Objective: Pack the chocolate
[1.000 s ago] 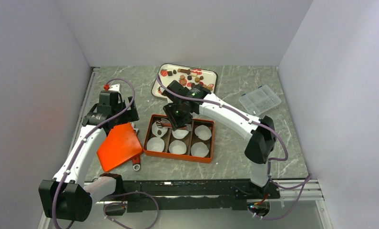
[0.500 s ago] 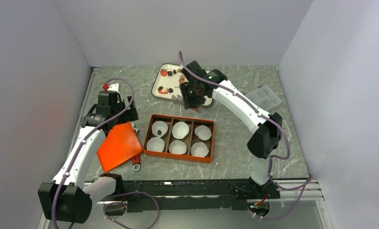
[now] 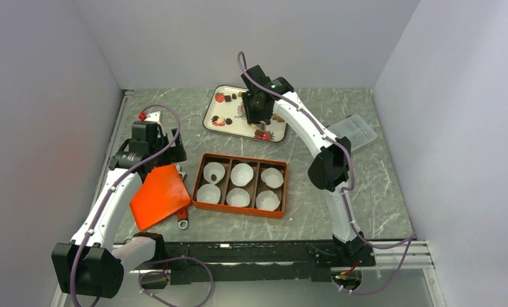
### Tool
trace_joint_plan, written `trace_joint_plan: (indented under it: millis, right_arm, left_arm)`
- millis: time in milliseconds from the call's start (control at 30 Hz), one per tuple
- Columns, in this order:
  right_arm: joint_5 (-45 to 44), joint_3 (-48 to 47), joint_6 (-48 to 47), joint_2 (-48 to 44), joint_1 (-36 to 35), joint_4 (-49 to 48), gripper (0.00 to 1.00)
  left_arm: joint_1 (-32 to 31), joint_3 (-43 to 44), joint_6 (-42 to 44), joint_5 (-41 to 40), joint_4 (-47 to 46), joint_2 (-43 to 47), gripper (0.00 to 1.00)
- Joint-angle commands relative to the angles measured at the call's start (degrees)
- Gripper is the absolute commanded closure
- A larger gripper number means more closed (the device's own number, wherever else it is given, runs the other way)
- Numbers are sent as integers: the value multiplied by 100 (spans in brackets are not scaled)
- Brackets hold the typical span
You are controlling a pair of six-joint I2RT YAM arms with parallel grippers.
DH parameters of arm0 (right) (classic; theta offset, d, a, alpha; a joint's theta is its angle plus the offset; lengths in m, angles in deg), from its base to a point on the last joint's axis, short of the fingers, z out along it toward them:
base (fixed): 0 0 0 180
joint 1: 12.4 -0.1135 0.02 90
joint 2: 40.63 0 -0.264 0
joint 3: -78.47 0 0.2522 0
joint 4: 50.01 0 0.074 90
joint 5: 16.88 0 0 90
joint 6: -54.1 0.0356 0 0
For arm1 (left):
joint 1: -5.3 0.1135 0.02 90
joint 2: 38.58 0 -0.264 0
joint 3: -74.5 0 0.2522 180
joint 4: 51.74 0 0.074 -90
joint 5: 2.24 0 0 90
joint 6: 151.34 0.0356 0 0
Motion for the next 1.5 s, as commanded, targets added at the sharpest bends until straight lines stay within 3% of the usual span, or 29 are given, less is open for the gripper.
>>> trace_joint_plan:
  millis: [0,933,1267,1467]
  right_arm:
    - [-207,-516,-169,212,137,206,61]
    - [-209,-51,-284,635,130,2,62]
    - [-231,-353,-249,703,88,142,77]
    - [-151,-197,-217,188,50,75,79]
  left_arm:
    - [28,-3,10,82,-217,-3,1]
    - [37,10,19,82,-206,-55,1]
    - [37,3,15,82,-208,-12,1]
    - [37,-12,5,82,-217,-7,1]
